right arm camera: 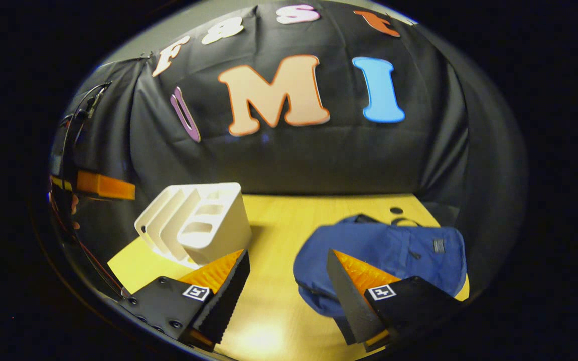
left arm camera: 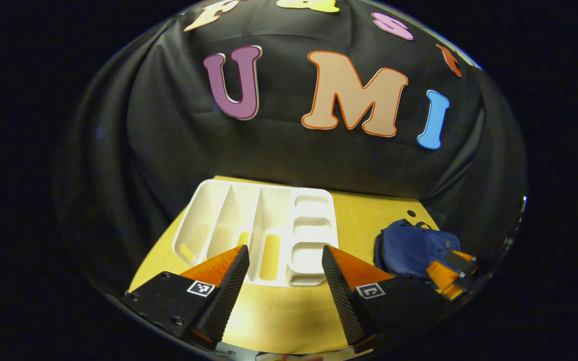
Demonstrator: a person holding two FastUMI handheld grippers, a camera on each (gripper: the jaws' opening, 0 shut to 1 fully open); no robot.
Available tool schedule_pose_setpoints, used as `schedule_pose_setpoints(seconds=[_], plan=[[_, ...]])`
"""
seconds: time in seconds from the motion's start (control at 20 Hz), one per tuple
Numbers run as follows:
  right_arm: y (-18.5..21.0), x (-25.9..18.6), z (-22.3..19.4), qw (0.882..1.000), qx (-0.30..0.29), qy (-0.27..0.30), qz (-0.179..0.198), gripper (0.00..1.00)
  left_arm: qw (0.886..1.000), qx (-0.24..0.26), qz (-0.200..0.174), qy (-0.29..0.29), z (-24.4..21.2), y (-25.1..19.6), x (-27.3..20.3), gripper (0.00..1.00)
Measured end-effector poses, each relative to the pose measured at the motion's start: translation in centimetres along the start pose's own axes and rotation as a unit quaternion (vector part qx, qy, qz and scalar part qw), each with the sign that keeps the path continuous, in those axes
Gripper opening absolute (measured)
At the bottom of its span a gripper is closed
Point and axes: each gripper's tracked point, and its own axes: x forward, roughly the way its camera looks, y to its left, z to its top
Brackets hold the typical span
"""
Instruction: Open the schoolbag, grab two books from the bookshelf and put them into the schoolbag.
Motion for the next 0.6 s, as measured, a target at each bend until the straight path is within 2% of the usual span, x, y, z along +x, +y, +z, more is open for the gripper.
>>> schedule_pose_setpoints(seconds=[0.2,0.35,0.6], plan=[[1.3,-0.3,6.9,0.997,-0.006,-0.081,0.006,0.96,0.999,0.024,0.009,-0.030,2.5,0.2,-0.9,0.86],[1.1,-1.0,8.6,0.994,-0.009,-0.110,-0.007,0.97,0.999,0.024,0.001,-0.039,3.1,0.1,-1.4,0.86],[0.3,-2.5,8.6,0.992,-0.004,-0.119,-0.035,0.96,0.999,0.013,-0.007,-0.028,2.7,0.0,-1.3,0.86]])
